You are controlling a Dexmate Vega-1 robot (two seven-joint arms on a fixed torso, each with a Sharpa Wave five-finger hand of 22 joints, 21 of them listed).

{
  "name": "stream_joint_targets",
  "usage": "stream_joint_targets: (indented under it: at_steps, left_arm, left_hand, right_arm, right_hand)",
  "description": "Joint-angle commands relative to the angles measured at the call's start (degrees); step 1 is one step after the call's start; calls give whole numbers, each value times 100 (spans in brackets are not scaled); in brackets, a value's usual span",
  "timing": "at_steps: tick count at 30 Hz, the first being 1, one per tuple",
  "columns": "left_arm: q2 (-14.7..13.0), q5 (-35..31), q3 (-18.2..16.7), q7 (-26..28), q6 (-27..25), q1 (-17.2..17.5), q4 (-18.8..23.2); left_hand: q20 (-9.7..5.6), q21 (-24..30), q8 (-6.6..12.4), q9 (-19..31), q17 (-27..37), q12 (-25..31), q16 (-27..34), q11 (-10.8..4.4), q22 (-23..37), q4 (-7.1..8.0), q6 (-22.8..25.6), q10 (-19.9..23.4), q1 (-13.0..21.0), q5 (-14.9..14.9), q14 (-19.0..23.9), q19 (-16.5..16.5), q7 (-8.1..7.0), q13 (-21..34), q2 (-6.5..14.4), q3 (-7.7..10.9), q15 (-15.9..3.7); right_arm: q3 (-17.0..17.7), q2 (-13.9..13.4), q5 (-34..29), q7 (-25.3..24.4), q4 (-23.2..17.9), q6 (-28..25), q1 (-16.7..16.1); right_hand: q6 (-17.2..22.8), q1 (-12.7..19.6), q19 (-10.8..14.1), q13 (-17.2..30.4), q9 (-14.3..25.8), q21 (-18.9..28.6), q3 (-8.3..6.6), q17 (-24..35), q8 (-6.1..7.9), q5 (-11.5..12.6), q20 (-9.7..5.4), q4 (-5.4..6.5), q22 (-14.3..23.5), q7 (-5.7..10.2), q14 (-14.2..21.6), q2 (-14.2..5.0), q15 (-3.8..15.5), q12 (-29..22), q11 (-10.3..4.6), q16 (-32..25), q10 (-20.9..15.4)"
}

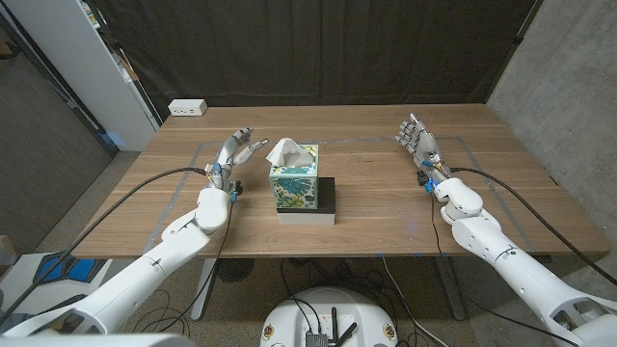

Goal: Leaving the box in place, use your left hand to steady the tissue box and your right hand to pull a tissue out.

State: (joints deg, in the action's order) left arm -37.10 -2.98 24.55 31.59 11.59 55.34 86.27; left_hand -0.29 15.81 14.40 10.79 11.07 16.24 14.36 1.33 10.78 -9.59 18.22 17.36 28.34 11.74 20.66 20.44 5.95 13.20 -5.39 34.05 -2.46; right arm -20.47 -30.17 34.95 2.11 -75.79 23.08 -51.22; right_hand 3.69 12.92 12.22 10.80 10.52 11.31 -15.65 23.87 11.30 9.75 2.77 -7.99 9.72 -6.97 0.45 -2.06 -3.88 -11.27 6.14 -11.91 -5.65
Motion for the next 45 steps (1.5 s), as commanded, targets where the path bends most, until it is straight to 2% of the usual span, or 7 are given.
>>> stream_joint_targets:
  at_steps: [1,7,9,11,18,29,45]
  left_arm:
    - [-229,83,-235,22,-76,516,500]
    - [-387,-31,-316,39,-81,753,674]
    - [-320,-288,-352,416,-94,874,749]
    - [-323,-22,-428,270,177,978,774]
    - [-392,49,-630,255,258,1338,1008]
    - [-455,-307,-785,378,276,1688,1220]
    - [-317,-423,-1119,603,790,2393,1433]
  left_hand:
    - [-6,-3,-13,26,20,-22,-31,17,30,8,-19,-31,-24,38,-25,-38,-13,30,-9,-48,33]
    - [-1,-5,-22,26,19,-18,-32,9,29,8,-11,-5,-27,38,-13,-32,-10,32,-14,-68,40]
    - [1,-9,-29,26,19,-21,-35,14,29,10,-17,-7,-31,37,-15,-36,-13,33,-17,-77,41]
    - [1,-9,-31,26,20,-22,-36,9,29,12,-14,-4,-38,36,-11,-33,-10,34,-20,-85,43]
    - [0,-9,-40,26,20,-22,-35,10,29,18,-7,11,-53,33,6,-21,-16,36,-29,-111,31]
    - [-5,-20,-54,25,21,-34,-52,18,29,24,8,6,-77,29,-11,-30,-21,40,-43,-150,40]
    - [-9,-16,-56,25,20,-32,-56,8,29,24,80,56,-89,28,20,11,-37,47,-47,-199,38]
  right_arm:
    - [9,31,23,16,5,84,-30]
    - [4,20,-9,-9,3,79,-36]
    - [0,30,45,80,69,76,-3]
    - [1,17,-9,-23,14,45,-28]
    - [0,12,13,52,7,85,-19]
    - [12,79,56,10,29,94,-21]
    - [25,41,29,-29,-32,115,-100]
  right_hand:
    - [31,47,37,28,12,22,-20,14,8,30,-17,-18,31,-138,52,-7,-25,-39,-6,-47,-38]
    - [31,48,43,28,13,21,-21,7,6,30,-17,-20,31,-129,59,-9,-8,-40,-4,-48,-49]
    - [32,48,48,28,13,22,-21,4,6,29,-14,-20,31,-131,68,-9,-14,-41,-5,-52,-56]
    - [36,48,59,28,13,25,-21,2,7,29,-18,-21,31,-132,77,-10,-12,-41,-6,-55,-59]
    - [34,50,72,28,13,27,-21,-6,4,29,-20,-24,31,-131,84,-11,-17,-38,-2,-56,-63]
    - [35,52,75,28,13,24,-22,-16,3,28,-19,-26,31,-131,88,-13,-24,-35,-1,-56,-67]
    - [32,54,75,28,13,18,-24,-32,-2,28,-12,-29,31,-135,92,-18,-21,-31,-2,-55,-73]
